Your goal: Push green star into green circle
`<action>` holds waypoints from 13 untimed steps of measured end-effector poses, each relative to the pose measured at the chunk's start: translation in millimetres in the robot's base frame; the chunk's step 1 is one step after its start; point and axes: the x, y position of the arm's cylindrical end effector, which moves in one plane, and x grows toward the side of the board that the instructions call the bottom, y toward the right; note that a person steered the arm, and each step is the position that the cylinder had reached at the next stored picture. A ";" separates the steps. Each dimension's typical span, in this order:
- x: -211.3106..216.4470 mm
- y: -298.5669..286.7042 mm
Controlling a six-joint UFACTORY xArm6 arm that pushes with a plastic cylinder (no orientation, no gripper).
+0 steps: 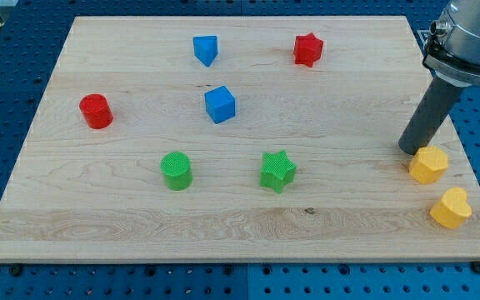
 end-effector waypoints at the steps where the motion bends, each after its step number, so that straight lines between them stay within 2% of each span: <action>1: 6.8 6.9; 4: 18.4 23.3; 6: -19.4 -7.9; 8: -25.9 -65.9; 10: 10.7 -91.2; 13: 34.4 -100.2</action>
